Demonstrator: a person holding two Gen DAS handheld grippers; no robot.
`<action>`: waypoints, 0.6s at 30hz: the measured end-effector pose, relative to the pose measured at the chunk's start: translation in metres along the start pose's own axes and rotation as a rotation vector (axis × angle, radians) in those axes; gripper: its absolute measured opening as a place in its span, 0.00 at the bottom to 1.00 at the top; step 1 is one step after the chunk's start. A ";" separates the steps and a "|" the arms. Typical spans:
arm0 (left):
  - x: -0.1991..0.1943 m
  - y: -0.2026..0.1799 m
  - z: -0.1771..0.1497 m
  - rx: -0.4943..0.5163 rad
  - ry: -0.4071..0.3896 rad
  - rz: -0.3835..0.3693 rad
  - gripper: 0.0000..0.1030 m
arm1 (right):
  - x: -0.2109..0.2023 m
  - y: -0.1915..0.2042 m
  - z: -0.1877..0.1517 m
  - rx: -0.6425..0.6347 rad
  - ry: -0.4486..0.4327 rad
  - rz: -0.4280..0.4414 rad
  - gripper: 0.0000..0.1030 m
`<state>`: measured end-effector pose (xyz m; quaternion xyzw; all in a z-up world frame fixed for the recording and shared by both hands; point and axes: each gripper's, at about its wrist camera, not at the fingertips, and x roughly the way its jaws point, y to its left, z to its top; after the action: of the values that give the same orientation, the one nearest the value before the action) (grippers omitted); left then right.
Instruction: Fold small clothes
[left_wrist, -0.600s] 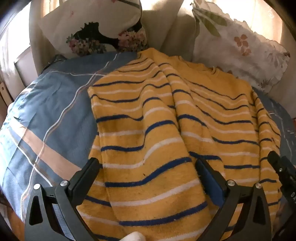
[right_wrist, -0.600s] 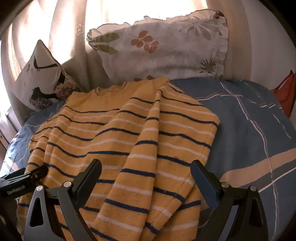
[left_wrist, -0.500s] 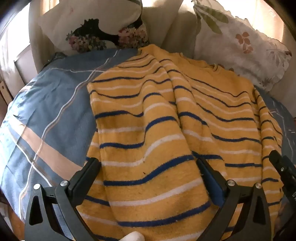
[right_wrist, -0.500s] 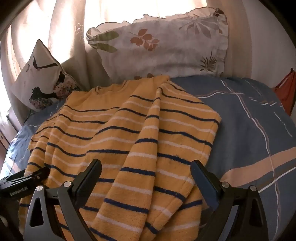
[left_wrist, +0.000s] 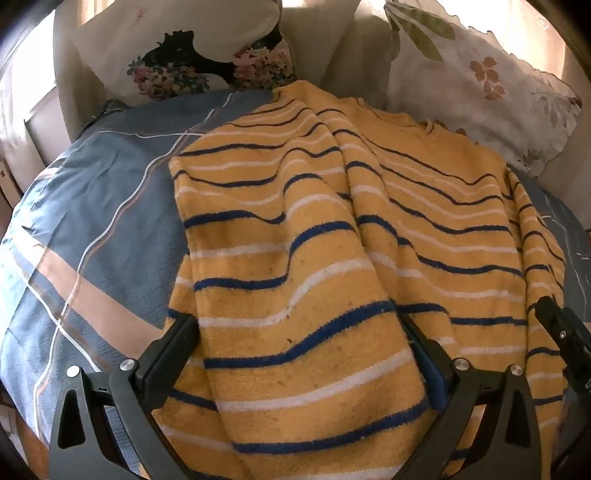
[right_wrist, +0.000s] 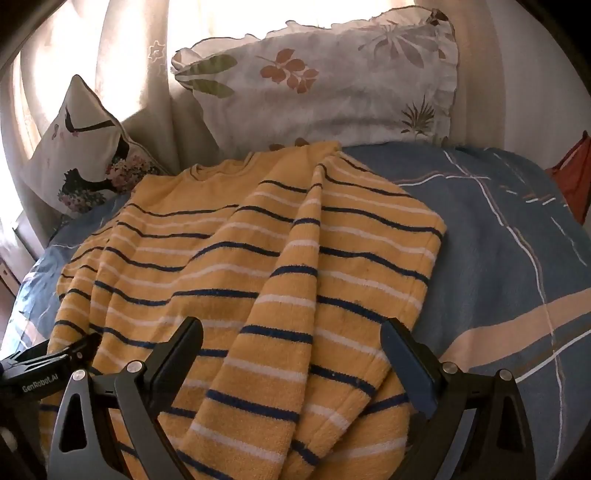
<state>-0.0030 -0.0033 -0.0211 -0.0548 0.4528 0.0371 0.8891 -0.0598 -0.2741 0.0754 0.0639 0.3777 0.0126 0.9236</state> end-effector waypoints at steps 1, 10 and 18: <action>0.000 0.001 0.002 0.003 0.001 -0.003 1.00 | 0.000 0.000 0.000 0.003 0.002 0.002 0.96; -0.003 0.001 0.006 -0.006 -0.011 -0.012 1.00 | 0.001 -0.001 0.000 0.015 0.003 0.018 0.96; -0.006 0.006 0.007 -0.013 -0.018 -0.028 1.00 | -0.001 -0.005 -0.001 0.048 -0.010 0.038 0.96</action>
<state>-0.0020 0.0029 -0.0124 -0.0665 0.4439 0.0281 0.8931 -0.0610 -0.2790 0.0751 0.0935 0.3720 0.0207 0.9233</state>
